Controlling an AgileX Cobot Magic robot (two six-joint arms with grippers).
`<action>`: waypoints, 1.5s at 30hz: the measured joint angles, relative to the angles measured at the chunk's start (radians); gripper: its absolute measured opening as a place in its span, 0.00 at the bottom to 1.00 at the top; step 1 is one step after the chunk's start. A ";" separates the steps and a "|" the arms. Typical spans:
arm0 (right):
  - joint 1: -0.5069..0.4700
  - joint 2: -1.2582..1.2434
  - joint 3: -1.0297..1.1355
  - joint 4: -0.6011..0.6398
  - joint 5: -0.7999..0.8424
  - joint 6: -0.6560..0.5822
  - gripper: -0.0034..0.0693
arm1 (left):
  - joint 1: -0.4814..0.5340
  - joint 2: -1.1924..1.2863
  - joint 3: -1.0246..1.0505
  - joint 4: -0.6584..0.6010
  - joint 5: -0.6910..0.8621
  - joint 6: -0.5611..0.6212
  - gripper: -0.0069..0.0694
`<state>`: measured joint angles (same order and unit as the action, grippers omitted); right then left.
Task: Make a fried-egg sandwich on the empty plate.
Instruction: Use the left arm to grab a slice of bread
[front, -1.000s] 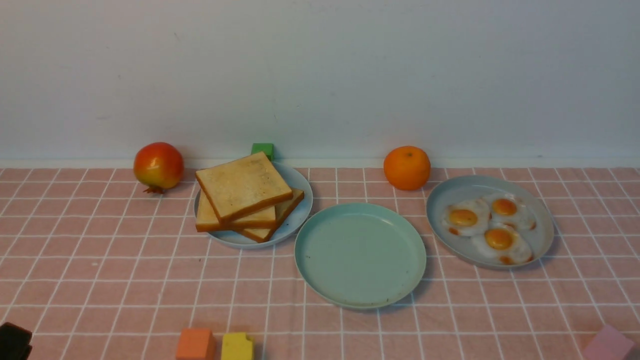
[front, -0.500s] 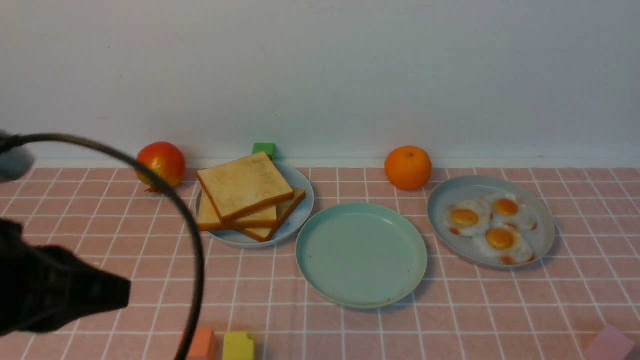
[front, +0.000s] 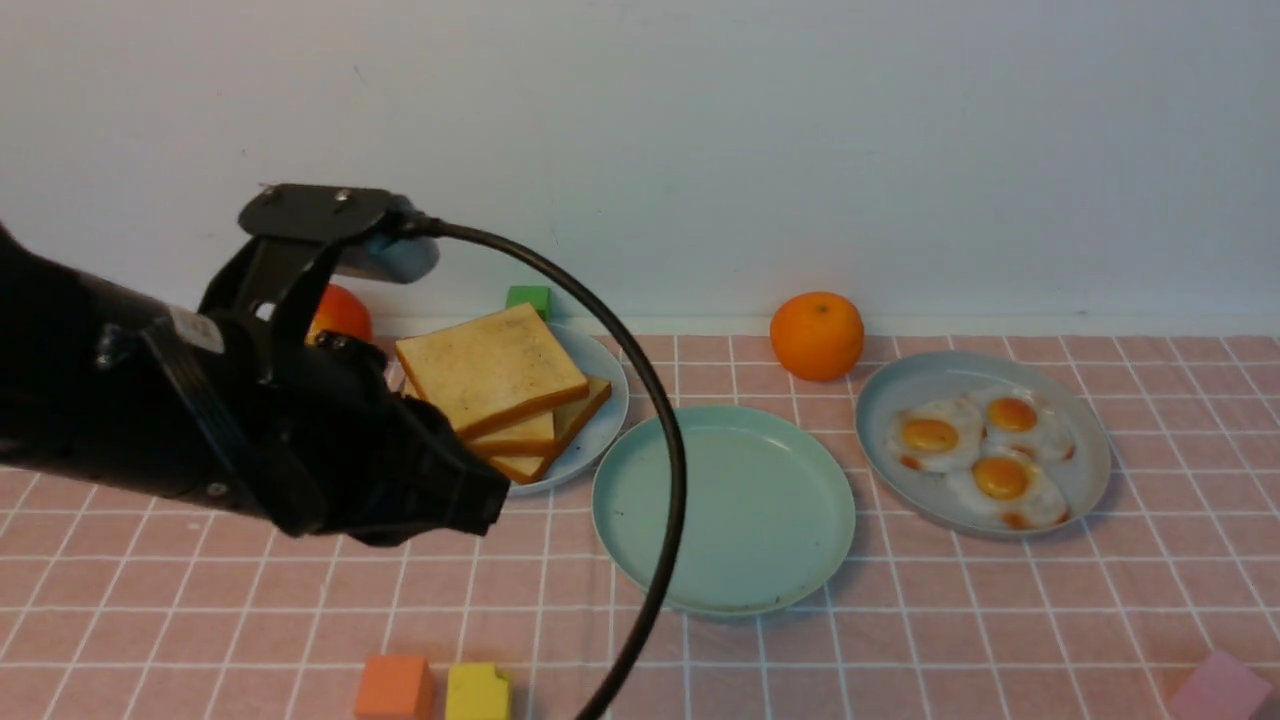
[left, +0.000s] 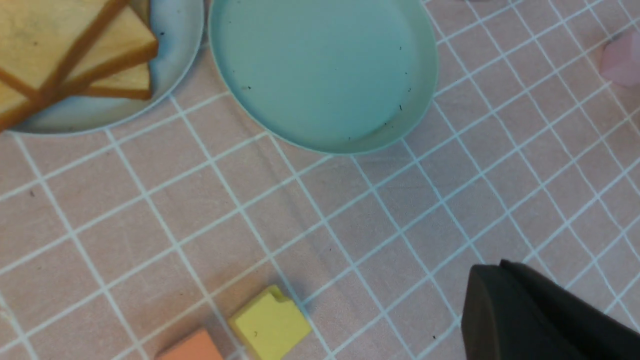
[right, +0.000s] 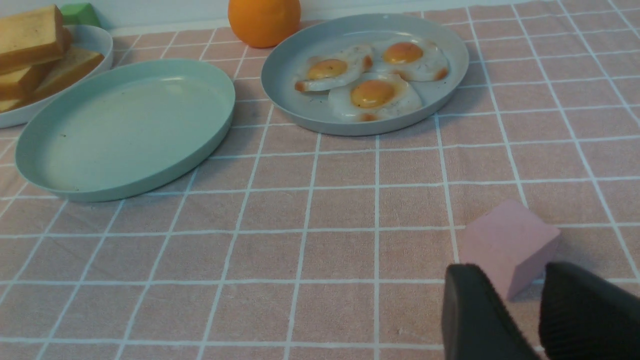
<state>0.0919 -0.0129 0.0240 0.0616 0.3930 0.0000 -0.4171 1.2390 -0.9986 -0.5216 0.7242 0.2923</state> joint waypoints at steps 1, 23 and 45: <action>0.000 0.000 0.000 0.000 0.000 0.000 0.38 | -0.001 0.006 -0.005 0.000 0.005 0.002 0.11; 0.007 0.022 -0.131 0.424 -0.235 0.169 0.28 | -0.005 0.157 -0.186 0.089 0.207 0.045 0.11; 0.313 0.518 -1.026 0.090 0.708 -0.055 0.06 | -0.005 0.769 -0.691 0.614 0.114 -0.048 0.34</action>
<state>0.4053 0.5050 -1.0017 0.1517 1.1013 -0.0548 -0.4217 2.0075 -1.6893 0.0924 0.8381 0.2443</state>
